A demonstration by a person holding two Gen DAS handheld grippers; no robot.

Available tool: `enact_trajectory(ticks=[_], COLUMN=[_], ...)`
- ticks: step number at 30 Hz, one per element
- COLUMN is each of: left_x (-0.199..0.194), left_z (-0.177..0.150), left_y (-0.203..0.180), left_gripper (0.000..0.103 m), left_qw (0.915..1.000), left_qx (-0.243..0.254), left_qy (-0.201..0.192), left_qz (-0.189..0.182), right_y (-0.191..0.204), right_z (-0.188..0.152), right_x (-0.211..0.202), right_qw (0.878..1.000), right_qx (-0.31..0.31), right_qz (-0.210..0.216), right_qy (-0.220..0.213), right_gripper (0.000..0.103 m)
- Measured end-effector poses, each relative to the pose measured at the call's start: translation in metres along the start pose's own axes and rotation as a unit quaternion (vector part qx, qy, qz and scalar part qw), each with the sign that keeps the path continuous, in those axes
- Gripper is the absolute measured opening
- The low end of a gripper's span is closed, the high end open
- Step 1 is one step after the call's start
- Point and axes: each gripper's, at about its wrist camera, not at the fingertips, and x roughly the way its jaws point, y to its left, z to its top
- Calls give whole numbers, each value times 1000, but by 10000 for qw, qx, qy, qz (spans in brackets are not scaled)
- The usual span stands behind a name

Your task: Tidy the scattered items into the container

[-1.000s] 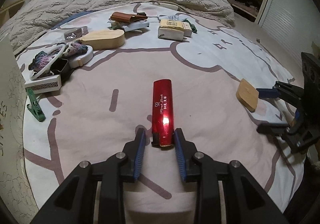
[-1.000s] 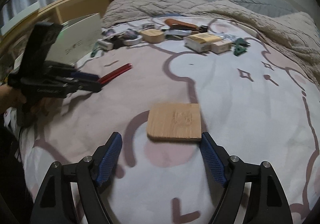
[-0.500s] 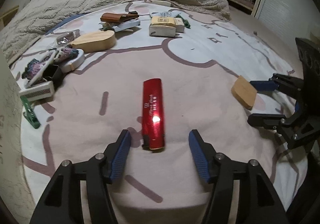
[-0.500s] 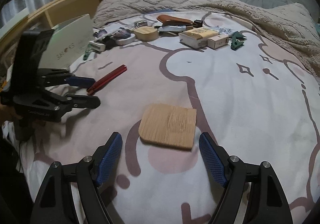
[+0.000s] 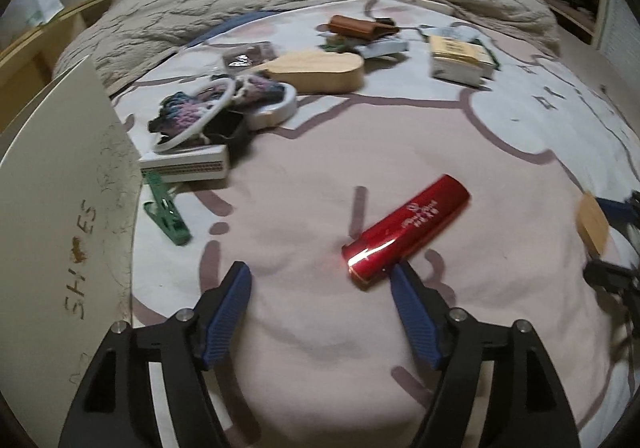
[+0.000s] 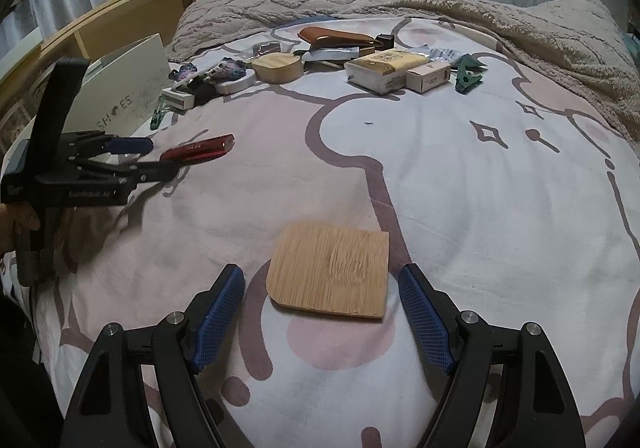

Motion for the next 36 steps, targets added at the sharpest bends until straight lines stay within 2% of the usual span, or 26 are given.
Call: enact_trajectory(ticks=[4,7,11,13,16,22,30,36], left_x=[5,10,9,7,5,8,15,17], left_z=[8,12,12,11,10,14,21,25], left_y=[1,9,11,9,-2,-23,-22,-27], left_gripper=[80,80,81,90,93,101,100,100], left_qw=[9991,9975,9962,9952,9948,9934,9892,9899], left_qx=[-115,-476,-808,-912,-837,-830,-1184,-1179], left_qy=[68,195,292,263,217,175,140,107], left_qz=[404,483,103,-254,-541,-769,-850,-778], right_y=[2,2,-2,-2,-1,-4,-4,-2], right_z=[0,0,-1,-2,-3,-1,2,2], right_x=[1,2,1,0,-1,0,3,5], right_qw=[10000,10000,9999,9999,9998,9997,9994,9994], right_qx=[-33,-54,49,81,75,157,254,177], right_qz=[-12,-25,92,100,17,-67,-189,-290], right_qy=[21,23,-46,-103,-160,-157,-136,-121], right_gripper=[83,83,83,82,79,73,68,68])
